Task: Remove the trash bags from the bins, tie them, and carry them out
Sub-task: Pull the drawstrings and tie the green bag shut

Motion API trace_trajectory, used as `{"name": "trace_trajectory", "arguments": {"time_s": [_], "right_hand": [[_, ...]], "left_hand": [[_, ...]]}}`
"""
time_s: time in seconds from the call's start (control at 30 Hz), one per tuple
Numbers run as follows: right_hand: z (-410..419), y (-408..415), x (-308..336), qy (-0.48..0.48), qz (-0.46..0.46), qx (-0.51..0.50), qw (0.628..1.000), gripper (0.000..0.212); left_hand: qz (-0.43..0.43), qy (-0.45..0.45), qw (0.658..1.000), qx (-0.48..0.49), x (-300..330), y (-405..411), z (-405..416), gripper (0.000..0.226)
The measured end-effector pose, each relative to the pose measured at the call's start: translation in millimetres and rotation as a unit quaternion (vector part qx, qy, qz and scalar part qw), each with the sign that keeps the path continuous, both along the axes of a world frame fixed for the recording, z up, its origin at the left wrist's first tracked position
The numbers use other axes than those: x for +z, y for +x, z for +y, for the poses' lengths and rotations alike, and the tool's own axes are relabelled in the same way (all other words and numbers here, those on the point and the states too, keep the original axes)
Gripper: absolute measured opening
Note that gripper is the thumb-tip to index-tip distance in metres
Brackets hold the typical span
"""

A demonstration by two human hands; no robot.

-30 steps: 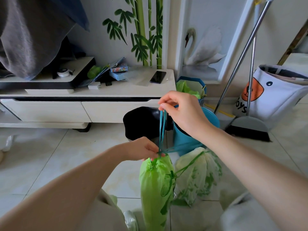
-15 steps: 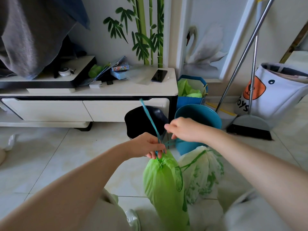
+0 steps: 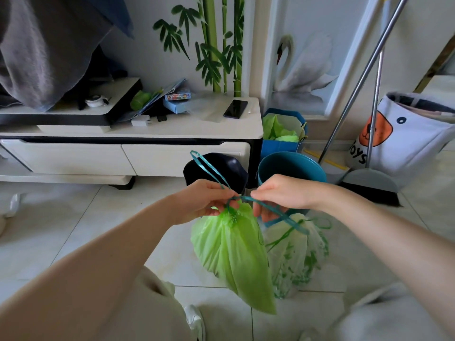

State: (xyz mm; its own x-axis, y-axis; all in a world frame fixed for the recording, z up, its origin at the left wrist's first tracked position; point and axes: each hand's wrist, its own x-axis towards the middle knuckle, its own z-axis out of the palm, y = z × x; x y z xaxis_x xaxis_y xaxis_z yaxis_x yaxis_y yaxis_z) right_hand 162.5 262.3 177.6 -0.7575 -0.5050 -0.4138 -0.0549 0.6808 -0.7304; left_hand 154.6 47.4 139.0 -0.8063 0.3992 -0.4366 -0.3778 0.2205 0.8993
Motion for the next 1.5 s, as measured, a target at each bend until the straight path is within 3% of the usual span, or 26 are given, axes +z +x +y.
{"name": "trace_trajectory", "arguments": {"time_s": [0.07, 0.13, 0.23, 0.4, 0.73, 0.87, 1.0, 1.17, 1.27, 1.5], "right_hand": [[7, -6, -7, 0.011, 0.066, -0.048, 0.997, 0.036], [8, -10, -13, -0.009, 0.144, -0.045, 0.989, 0.017], [-5, -6, -20, -0.098, 0.118, -0.012, 0.988, 0.024], [-25, -1, -33, -0.179, 0.101, -0.051, 0.977, 0.01], [-27, -7, -36, -0.102, 0.102, -0.039, 0.989, 0.004], [-25, -8, -31, -0.084, 0.102, -0.049, 0.99, 0.015], [-26, -3, -30, -0.073, 0.091, -0.033, 0.993, 0.005], [-26, 0, -33, -0.073, 0.074, -0.037, 0.994, 0.007], [-23, 1, -31, -0.104, 0.054, -0.072, 0.991, 0.011], [-14, 0, -21, -0.186, -0.031, -0.139, 0.972, 0.012]], "left_hand": [[0.003, 0.011, 1.0, -0.009, 2, 0, -1, 0.017], [0.006, 0.026, 0.999, -0.018, 3, 1, -2, 0.016], [0.004, 0.06, 0.998, -0.034, 7, 2, 0, 0.014], [0.003, 0.072, 0.996, -0.045, 10, 3, -3, 0.019], [0.09, -0.006, 0.996, -0.012, 12, 6, -5, 0.011], [0.159, -0.074, 0.984, 0.037, 14, 7, -2, 0.008], [0.262, -0.191, 0.946, 0.012, 11, 7, 1, 0.013], [0.452, -0.312, 0.832, -0.08, 10, 15, 8, 0.008], [0.512, -0.33, 0.79, -0.076, 10, 18, 11, 0.008], [0.478, -0.237, 0.846, 0.016, 14, 19, 10, 0.003]]}}
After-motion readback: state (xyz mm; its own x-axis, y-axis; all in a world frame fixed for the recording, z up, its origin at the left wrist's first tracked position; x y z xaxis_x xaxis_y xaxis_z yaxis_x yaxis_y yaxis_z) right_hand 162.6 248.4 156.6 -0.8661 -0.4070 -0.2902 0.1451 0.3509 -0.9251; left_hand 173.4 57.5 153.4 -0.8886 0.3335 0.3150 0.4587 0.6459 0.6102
